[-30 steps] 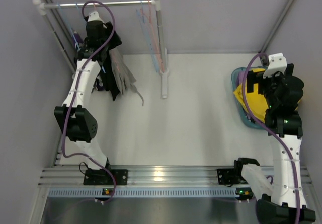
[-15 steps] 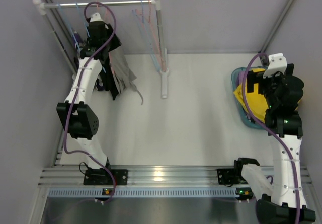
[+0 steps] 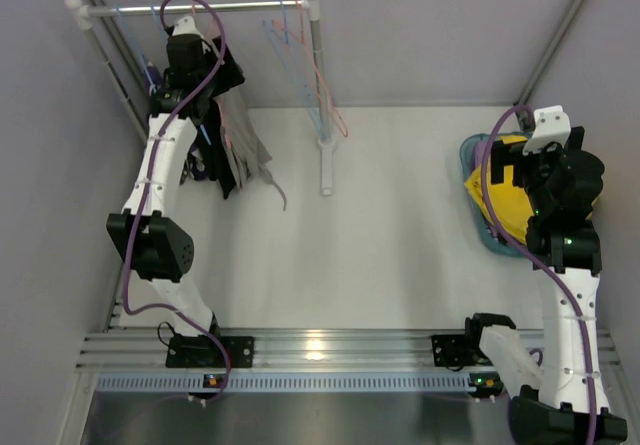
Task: Remove the trousers from the hanger
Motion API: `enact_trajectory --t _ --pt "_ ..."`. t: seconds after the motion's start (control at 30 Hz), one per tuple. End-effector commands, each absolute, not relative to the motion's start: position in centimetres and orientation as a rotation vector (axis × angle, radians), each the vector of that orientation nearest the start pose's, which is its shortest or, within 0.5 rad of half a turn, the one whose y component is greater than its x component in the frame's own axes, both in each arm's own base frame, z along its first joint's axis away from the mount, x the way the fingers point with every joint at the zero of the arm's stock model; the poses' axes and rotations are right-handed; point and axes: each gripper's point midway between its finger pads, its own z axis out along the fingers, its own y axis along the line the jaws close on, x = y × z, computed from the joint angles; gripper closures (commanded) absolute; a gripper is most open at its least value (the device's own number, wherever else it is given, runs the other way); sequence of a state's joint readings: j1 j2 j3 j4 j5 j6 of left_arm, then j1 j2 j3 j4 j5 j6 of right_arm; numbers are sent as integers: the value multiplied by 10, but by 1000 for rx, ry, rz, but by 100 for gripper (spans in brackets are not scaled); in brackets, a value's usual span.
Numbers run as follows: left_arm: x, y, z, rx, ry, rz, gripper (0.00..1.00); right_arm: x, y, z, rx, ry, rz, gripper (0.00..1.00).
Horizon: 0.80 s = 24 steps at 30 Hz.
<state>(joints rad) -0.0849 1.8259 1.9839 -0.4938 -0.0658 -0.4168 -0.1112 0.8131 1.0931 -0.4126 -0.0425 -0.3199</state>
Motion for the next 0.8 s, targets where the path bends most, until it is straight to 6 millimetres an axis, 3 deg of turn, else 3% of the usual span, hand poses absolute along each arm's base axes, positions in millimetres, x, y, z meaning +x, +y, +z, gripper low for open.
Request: enact_trajectory --t 0.0,0.17,0.5,0.77 --pt "522 -51 408 -321 1763 -303 24 294 -33 369 -217 1660 -272 0" --pt "523 -48 405 -313 1785 -273 35 295 -33 369 -218 1662 -269 0" --pt "535 -53 348 -321 1935 -269 47 297 -33 368 -216 1666 -263 0" --pt "543 -54 340 -321 1945 -271 60 295 -34 365 -219 1671 -272 1"
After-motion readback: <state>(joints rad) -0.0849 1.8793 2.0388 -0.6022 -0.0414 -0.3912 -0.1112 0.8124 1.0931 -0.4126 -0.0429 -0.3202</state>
